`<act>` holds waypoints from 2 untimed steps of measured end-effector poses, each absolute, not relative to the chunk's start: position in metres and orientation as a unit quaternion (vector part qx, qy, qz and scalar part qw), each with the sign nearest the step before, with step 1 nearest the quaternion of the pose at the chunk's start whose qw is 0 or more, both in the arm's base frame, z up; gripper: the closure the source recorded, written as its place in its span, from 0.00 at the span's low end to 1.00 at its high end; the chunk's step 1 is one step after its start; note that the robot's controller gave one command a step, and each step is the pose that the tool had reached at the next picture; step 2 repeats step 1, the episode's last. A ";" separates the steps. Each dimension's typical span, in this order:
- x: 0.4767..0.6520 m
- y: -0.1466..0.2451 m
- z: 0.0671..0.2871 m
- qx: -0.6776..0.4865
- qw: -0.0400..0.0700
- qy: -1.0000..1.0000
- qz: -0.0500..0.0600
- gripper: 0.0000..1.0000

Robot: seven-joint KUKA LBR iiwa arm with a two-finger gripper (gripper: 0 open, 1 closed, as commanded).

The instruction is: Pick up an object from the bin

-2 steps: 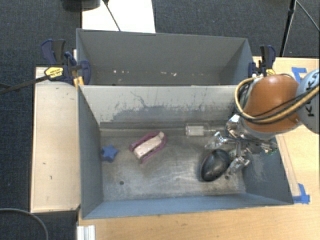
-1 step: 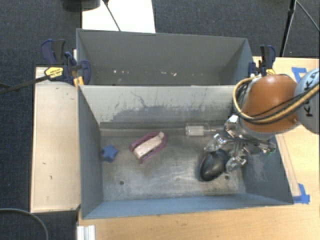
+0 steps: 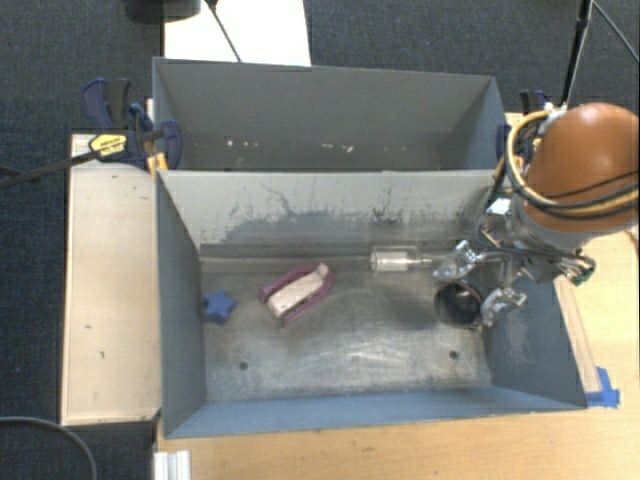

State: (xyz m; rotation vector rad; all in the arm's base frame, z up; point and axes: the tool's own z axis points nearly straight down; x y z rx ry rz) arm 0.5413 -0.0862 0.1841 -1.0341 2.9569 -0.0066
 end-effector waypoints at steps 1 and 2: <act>0.530 -0.081 0.265 -0.318 0.004 0.948 -0.002 1.00; 0.530 -0.081 0.265 -0.318 0.004 0.948 -0.002 1.00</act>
Offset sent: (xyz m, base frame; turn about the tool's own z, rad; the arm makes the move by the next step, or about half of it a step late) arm -0.0124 0.0045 0.0758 0.0173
